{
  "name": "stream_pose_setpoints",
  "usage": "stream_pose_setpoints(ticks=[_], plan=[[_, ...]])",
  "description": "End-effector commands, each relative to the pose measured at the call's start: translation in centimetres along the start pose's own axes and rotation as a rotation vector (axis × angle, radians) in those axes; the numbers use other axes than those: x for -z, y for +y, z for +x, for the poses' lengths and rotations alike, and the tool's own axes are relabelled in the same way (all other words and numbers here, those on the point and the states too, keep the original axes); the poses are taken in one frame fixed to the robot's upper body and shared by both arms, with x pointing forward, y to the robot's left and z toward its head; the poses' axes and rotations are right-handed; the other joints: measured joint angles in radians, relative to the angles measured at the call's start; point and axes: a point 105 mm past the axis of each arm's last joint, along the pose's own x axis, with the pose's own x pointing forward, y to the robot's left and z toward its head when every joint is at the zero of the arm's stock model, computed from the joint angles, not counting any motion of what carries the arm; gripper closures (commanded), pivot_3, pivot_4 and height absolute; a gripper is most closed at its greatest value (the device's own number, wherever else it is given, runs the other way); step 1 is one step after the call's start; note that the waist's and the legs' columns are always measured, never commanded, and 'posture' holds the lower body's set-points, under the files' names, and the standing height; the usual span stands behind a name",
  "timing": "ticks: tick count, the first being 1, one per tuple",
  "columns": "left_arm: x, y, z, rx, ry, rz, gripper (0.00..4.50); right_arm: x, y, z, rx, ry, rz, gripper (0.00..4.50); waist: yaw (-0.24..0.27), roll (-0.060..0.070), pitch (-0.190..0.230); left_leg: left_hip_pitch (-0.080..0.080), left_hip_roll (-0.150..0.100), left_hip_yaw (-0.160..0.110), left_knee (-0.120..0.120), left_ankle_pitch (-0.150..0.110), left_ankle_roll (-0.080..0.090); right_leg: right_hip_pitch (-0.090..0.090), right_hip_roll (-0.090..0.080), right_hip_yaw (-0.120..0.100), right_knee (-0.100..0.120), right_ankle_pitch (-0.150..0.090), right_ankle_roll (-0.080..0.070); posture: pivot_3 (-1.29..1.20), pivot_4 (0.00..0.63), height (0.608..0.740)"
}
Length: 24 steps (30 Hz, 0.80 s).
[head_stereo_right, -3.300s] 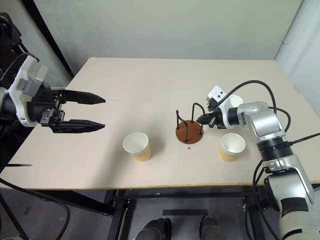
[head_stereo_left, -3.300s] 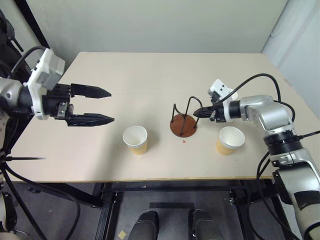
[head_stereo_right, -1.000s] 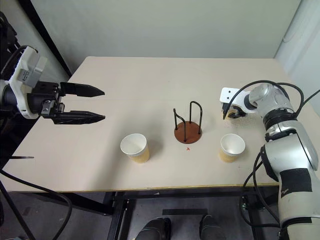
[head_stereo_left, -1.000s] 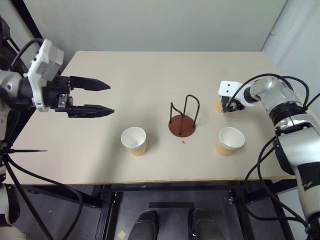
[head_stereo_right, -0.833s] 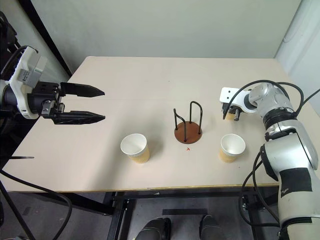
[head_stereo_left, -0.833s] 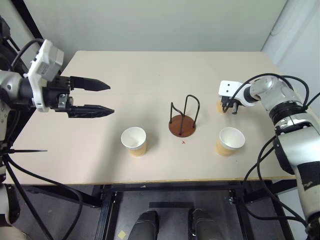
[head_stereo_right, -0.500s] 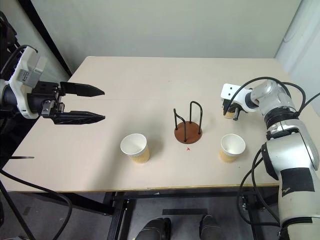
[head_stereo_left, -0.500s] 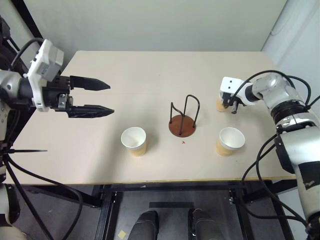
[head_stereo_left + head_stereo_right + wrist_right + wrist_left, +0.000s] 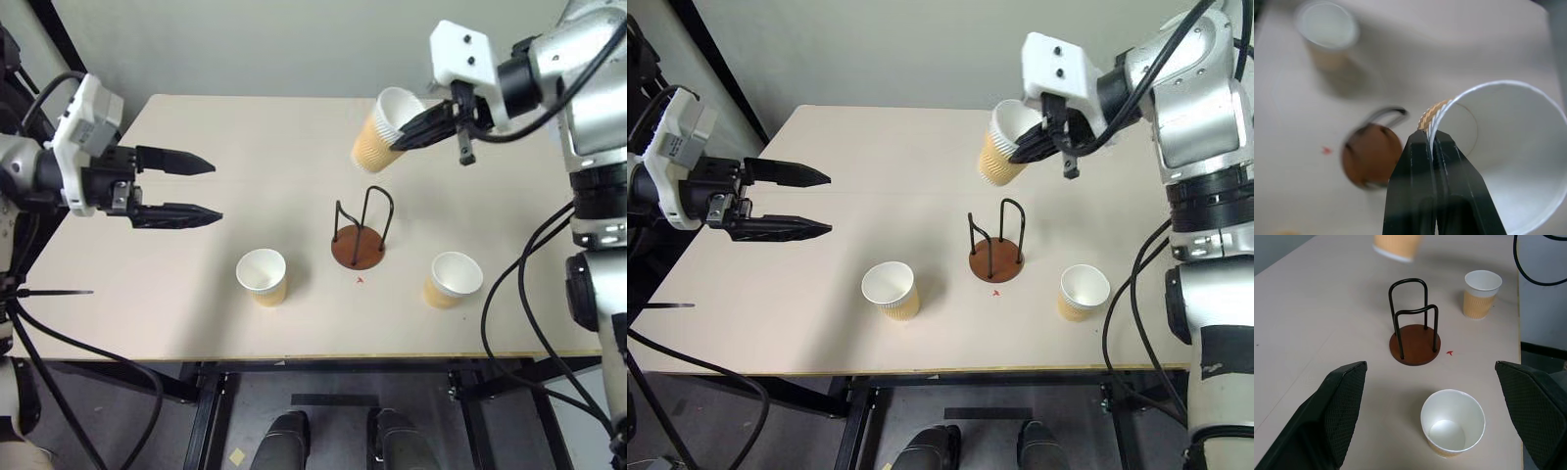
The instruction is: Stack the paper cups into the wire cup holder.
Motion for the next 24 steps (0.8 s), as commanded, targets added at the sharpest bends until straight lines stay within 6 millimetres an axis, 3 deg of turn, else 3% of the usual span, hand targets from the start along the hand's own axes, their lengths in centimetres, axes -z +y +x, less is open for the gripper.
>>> stream_pose_setpoints(ticks=[1,11,24], plan=[[-1.1,0.2,-0.4,-0.016,-0.01,0.052,0.0,-1.0,0.6,0.4,-0.023,0.0,-0.054,4.48,0.0,0.0,0.0,0.0,0.0,0.0,0.0,0.001,0.001,0.0,0.0,0.0,0.0,0.0,0.0,0.0,0.15,0.74],[-1.2,0.2,-0.2,-0.006,-0.013,0.059,0.0,2.0,-0.7,2.1,-0.015,0.111,-0.102,4.48,-0.001,-0.001,0.0,0.005,0.0,-0.001,0.0,0.01,0.0,-0.001,0.0,0.001,0.013,0.001,-0.001,0.0,0.15,0.74],[-1.3,0.2,-0.2,-0.011,-0.013,0.061,0.0,4.0,-0.7,4.0,-0.046,0.174,-0.147,4.48,-0.002,-0.001,0.0,0.006,0.0,-0.001,-0.001,0.011,-0.001,-0.001,0.0,0.001,0.013,0.001,-0.002,0.0,0.15,0.74]])
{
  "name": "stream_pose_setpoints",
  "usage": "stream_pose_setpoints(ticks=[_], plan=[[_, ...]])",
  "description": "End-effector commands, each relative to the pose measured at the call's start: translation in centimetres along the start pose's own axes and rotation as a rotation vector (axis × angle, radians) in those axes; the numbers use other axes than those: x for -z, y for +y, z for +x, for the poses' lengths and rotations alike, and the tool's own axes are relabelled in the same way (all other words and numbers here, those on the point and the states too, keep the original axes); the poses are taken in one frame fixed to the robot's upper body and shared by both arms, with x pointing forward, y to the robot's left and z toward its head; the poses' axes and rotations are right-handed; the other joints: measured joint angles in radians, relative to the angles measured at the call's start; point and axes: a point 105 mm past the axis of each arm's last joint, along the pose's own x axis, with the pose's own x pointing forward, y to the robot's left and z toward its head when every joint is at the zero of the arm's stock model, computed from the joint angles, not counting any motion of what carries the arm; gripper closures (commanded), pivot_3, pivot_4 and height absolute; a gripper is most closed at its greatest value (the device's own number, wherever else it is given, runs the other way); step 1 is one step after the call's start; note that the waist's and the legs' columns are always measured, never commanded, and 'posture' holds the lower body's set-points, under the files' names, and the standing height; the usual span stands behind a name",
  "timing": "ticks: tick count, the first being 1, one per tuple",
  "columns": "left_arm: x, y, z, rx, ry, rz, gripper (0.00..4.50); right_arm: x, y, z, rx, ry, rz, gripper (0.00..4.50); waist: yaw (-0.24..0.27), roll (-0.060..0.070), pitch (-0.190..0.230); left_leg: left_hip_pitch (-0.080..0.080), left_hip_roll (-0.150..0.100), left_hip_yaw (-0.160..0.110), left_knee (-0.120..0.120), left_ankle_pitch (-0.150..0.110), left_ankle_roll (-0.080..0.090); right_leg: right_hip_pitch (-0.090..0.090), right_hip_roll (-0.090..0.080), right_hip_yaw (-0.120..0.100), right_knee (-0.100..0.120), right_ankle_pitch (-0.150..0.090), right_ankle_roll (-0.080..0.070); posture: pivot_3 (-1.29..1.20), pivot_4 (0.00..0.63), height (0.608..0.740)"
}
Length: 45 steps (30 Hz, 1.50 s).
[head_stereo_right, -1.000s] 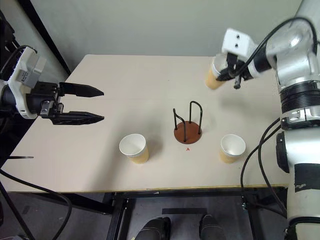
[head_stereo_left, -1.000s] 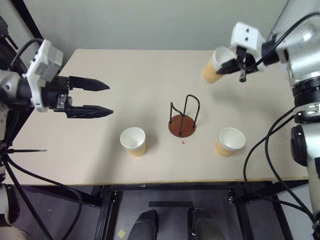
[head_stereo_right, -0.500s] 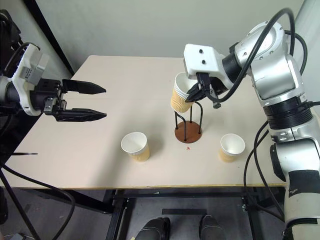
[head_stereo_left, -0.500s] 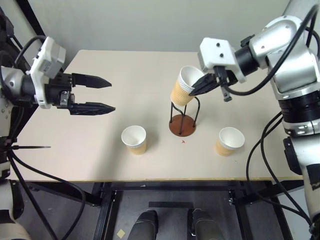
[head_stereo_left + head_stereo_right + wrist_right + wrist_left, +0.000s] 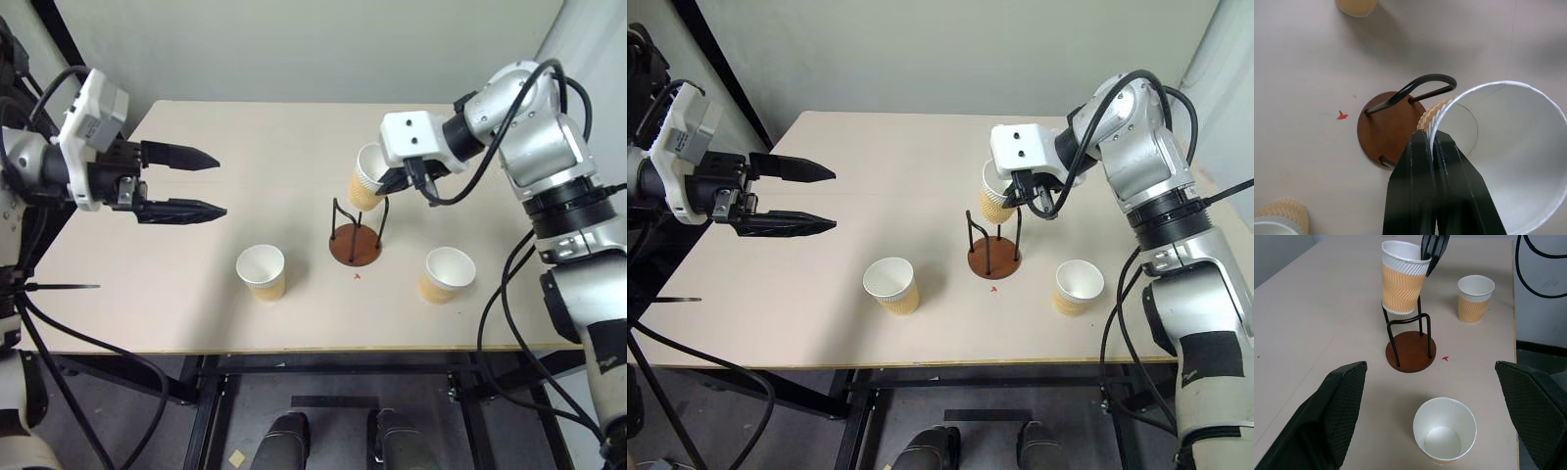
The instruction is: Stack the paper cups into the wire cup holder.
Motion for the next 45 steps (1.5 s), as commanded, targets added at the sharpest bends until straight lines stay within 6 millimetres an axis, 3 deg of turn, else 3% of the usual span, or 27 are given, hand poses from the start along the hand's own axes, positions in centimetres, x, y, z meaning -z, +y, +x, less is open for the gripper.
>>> stream_pose_setpoints(ticks=[1,13,14,17,27,31,36,45], plan=[[-1.0,-0.1,-0.4,-0.007,-0.012,0.042,0.0,-0.4,-0.3,0.0,0.015,0.027,-0.062,4.48,0.0,0.0,0.0,0.0,0.0,0.0,0.0,0.0,0.0,0.0,0.0,0.0,0.0,0.0,0.0,0.0,0.15,0.74],[-0.9,-0.1,-0.4,-0.007,-0.01,0.041,0.0,0.3,0.6,0.7,-0.022,0.054,-0.09,4.48,0.0,0.0,0.0,0.0,0.0,0.0,0.0,0.0,0.0,0.0,0.0,0.0,0.0,0.0,0.0,0.0,0.15,0.74],[-0.9,-0.1,-0.4,-0.007,-0.011,0.041,0.0,0.2,0.6,0.7,-0.019,0.049,-0.085,4.31,0.0,0.0,0.0,0.0,0.0,0.0,0.0,0.0,0.0,0.0,0.0,0.0,0.0,0.0,0.0,0.0,0.15,0.74],[-0.9,-0.1,-0.3,-0.006,-0.012,0.041,0.0,0.1,0.5,0.6,-0.013,0.037,-0.07,3.57,0.0,0.0,0.0,0.0,0.0,0.0,0.0,0.0,0.0,0.0,0.0,0.0,0.0,0.0,0.0,0.0,0.15,0.74],[-0.9,0.0,-0.2,-0.004,-0.017,0.04,0.0,-0.5,0.1,0.2,0.028,-0.019,-0.011,0.03,0.0,0.0,0.0,0.0,0.0,0.0,0.0,0.0,0.0,0.0,0.0,0.0,0.0,0.0,0.0,0.0,0.15,0.74],[-0.9,-0.3,-0.1,0.006,-0.017,0.039,0.0,-1.2,-0.3,-0.2,0.069,-0.064,0.026,0.03,0.0,0.0,0.0,0.0,0.0,0.0,0.0,0.0,0.0,0.0,0.0,0.0,0.0,0.0,0.0,0.0,0.15,0.74],[-0.6,-1.6,0.7,0.052,0.039,0.095,0.0,-2.5,1.1,-1.3,0.033,-0.168,0.111,0.03,0.0,0.0,0.0,-0.001,0.0,0.0,0.0,0.0,-0.001,0.0,0.0,0.0,-0.001,0.0,0.0,0.0,0.15,0.74],[3.3,-3.9,2.2,0.116,0.381,0.375,0.0,-4.9,4.5,-3.7,-0.088,-0.354,0.245,0.03,0.0,0.0,0.0,-0.001,0.0,0.0,0.0,-0.001,-0.001,0.0,0.0,0.0,-0.001,-0.002,-0.001,0.0,0.15,0.74]])
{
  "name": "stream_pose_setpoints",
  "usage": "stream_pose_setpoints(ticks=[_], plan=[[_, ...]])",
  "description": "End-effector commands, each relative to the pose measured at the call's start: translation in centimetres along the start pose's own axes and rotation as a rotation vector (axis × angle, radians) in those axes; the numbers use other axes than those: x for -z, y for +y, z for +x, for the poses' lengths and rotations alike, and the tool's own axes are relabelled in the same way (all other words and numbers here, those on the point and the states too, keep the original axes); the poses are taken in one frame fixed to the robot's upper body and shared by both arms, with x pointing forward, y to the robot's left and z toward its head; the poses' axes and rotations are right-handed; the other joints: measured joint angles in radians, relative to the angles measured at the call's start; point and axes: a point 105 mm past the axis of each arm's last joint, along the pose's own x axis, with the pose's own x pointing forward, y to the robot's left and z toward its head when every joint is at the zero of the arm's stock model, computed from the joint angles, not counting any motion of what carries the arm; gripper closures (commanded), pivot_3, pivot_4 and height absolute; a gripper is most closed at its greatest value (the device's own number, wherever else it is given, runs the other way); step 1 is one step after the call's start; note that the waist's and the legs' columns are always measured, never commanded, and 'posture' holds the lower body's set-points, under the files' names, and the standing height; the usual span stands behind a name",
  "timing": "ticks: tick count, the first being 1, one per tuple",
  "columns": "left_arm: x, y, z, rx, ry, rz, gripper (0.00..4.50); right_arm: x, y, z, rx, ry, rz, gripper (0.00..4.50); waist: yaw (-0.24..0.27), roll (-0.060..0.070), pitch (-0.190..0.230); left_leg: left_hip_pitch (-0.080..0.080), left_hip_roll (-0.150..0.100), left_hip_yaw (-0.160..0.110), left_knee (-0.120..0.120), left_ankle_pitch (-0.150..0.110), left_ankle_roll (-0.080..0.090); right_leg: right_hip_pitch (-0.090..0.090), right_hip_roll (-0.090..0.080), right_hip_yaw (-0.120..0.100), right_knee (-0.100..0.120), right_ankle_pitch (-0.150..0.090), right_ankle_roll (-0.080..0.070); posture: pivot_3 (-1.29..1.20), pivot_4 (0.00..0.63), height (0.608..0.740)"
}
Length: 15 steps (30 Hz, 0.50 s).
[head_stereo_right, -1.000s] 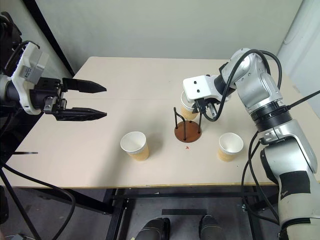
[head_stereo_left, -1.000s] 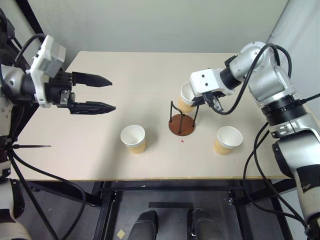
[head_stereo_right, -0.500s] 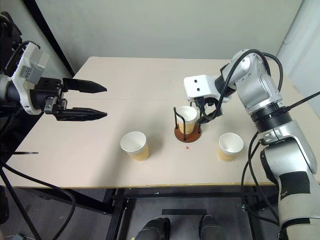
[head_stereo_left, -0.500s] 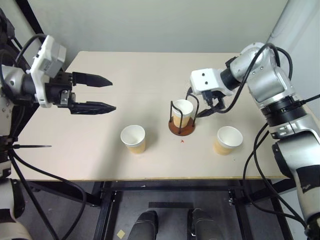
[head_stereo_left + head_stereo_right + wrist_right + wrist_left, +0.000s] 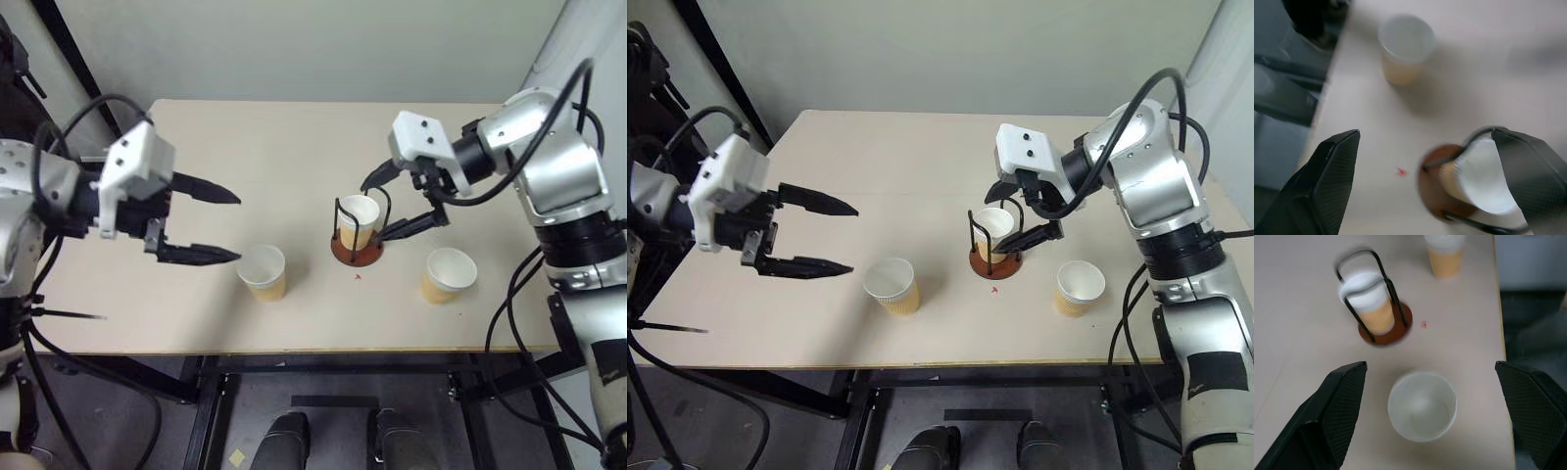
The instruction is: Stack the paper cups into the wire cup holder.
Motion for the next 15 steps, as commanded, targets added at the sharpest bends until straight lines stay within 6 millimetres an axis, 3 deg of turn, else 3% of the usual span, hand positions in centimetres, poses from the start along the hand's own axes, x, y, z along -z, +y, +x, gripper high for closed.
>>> stream_pose_setpoints(ticks=[1,15], plan=[[0.8,-0.3,0.1,-0.006,0.155,0.157,0.0,-2.1,1.1,-1.8,-0.006,-0.085,-0.001,0.03,0.0,0.0,0.0,0.0,0.0,0.0,0.0,0.0,0.0,0.0,0.0,0.0,0.0,0.0,0.0,0.0,0.15,0.74],[1.7,-0.4,3.1,0.071,0.257,0.318,0.0,-2.2,1.6,-3.9,0.028,-0.091,0.063,0.03,0.002,-0.001,0.0,0.001,0.0,0.0,0.0,0.002,0.0,0.001,0.0,0.001,0.001,0.001,-0.004,0.0,0.15,0.74]])
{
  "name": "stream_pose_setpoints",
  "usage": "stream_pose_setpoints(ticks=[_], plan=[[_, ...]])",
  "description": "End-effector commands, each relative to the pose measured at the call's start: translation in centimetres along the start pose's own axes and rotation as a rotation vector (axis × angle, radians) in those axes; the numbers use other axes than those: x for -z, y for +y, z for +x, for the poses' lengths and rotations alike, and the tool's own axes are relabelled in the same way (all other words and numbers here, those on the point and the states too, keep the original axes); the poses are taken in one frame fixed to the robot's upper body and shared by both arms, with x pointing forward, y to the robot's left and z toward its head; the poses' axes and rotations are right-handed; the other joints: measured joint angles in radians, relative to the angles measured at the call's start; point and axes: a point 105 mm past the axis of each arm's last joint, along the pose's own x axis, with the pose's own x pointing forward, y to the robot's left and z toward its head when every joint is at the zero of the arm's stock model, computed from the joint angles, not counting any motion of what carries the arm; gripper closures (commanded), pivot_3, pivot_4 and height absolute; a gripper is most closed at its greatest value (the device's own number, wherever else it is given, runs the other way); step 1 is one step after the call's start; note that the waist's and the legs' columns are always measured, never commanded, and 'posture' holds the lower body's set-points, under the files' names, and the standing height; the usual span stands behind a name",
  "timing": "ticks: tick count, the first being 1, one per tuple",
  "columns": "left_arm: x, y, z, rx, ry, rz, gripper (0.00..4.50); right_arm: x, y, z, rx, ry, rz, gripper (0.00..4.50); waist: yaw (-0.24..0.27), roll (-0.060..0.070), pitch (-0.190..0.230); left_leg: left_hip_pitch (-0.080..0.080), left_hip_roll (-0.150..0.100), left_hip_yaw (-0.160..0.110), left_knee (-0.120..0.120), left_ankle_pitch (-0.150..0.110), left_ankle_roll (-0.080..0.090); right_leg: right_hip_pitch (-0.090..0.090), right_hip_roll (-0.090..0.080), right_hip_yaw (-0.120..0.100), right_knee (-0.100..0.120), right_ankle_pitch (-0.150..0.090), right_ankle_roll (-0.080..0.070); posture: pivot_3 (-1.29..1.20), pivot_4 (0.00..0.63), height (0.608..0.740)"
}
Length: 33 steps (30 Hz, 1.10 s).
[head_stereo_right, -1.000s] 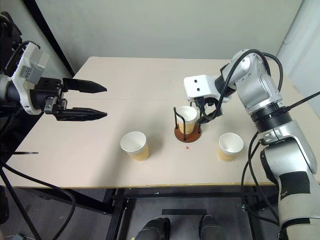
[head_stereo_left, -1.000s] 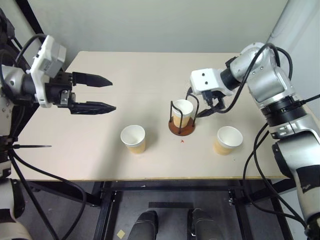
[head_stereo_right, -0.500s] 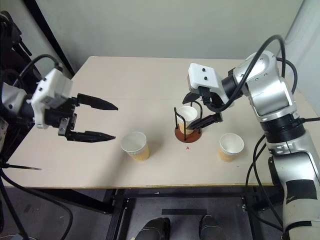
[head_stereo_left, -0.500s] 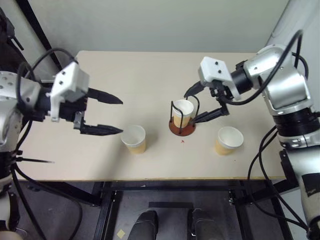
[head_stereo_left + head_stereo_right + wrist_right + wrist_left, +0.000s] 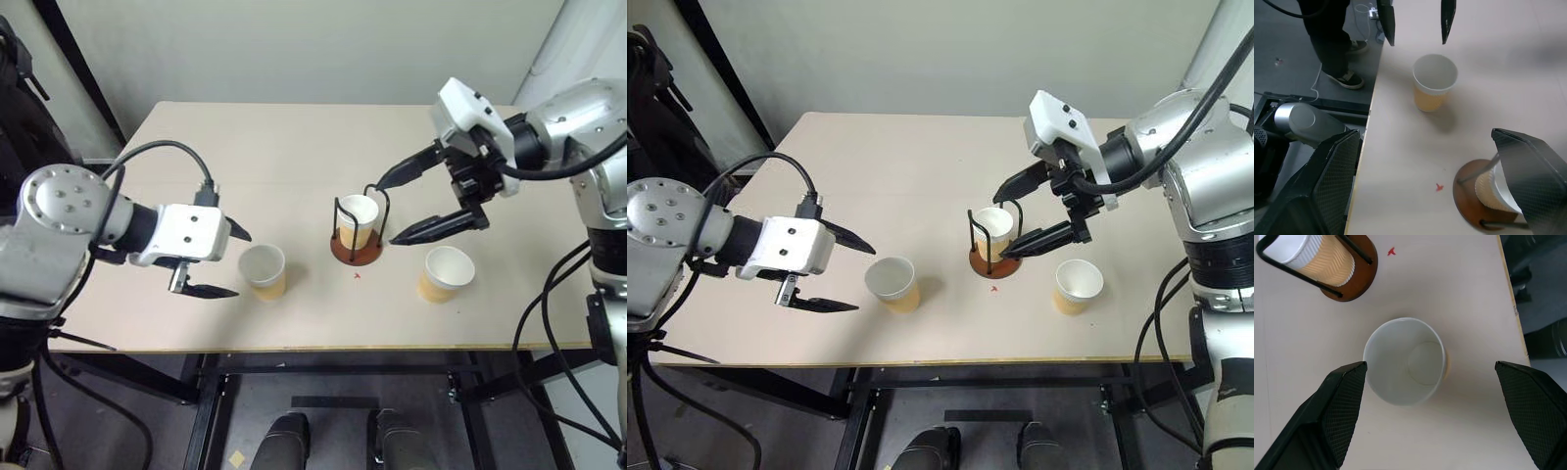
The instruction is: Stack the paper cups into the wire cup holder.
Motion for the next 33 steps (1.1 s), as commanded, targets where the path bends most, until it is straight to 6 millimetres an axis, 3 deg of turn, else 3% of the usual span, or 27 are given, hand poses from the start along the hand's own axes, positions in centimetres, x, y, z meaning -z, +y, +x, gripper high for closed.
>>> stream_pose_setpoints(ticks=[1,31,33], plan=[[-0.1,0.9,0.1,-0.029,0.026,0.054,0.0,-1.2,0.1,-1.1,0.031,-0.015,-0.039,0.03,0.001,0.0,0.0,0.0,0.0,0.0,0.0,0.0,0.0,0.0,0.0,0.0,0.0,0.0,0.0,0.0,0.15,0.74],[2.3,0.9,4.5,0.099,0.089,0.109,0.0,-1.3,0.8,-2.6,0.049,-0.016,-0.02,0.03,0.007,0.0,0.0,-0.001,0.0,0.0,0.0,0.0,0.001,0.0,0.0,-0.001,0.0,0.0,0.0,0.0,0.15,0.74],[2.5,0.9,4.7,0.112,0.086,0.106,0.37,-1.2,0.8,-2.6,0.053,-0.017,-0.018,0.0,0.008,0.0,0.0,-0.001,0.0,0.0,0.0,0.0,0.001,0.0,0.0,-0.001,0.0,0.0,0.0,0.0,0.15,0.74]])
